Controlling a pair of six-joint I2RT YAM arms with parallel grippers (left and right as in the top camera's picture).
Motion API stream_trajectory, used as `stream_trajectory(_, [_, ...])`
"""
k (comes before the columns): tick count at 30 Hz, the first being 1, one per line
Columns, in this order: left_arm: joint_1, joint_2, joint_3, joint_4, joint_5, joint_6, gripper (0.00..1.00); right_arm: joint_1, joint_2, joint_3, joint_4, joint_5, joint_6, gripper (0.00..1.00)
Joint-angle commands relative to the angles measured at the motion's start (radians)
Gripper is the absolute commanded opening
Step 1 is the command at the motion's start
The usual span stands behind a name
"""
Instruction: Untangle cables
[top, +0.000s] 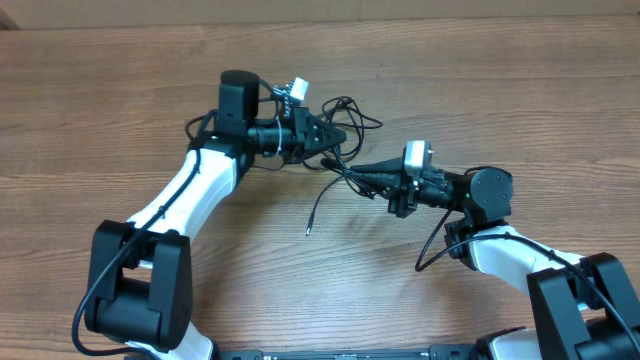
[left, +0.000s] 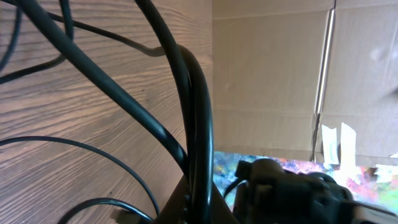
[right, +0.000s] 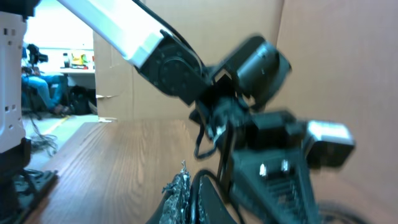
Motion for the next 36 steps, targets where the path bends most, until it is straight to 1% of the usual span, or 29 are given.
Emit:
stream_trajectory(1, [-0.026,-0.011,0.009,0.000,-0.040,0.031,0.04,0.000,-0.011,0.010,0.054,-0.005,0.007,0.04])
stream_trajectory(12, [-0.032,-0.011,0.009,-0.001,-0.043,0.031,0.04,-0.003,-0.011,0.010,0.061,0.002,-0.005,0.04])
stream_trajectory(15, [-0.031,-0.011,0.009,-0.014,-0.095,0.031,0.04,-0.008,-0.011,0.010,0.060,0.002,-0.020,0.04])
stream_trajectory(19, [-0.026,-0.011,0.009,-0.084,-0.206,0.038,0.04,-0.040,-0.011,0.010,0.060,-0.003,-0.019,0.04])
stream_trajectory(23, [-0.012,-0.011,0.009,-0.106,-0.232,0.035,0.04,-0.061,-0.011,0.010,0.034,-0.035,-0.019,0.04])
stream_trajectory(29, [0.020,-0.011,0.009,-0.103,-0.279,-0.040,0.04,-0.058,-0.011,0.010,-0.068,-0.090,-0.013,0.04])
stream_trajectory(31, [0.028,-0.011,0.009,-0.103,-0.299,-0.092,0.04,-0.051,-0.011,0.010,-0.092,-0.116,0.009,0.04])
stream_trajectory(36, [0.026,-0.011,0.009,-0.066,-0.309,-0.230,0.04,-0.024,-0.011,0.010,-0.174,-0.148,0.010,0.04])
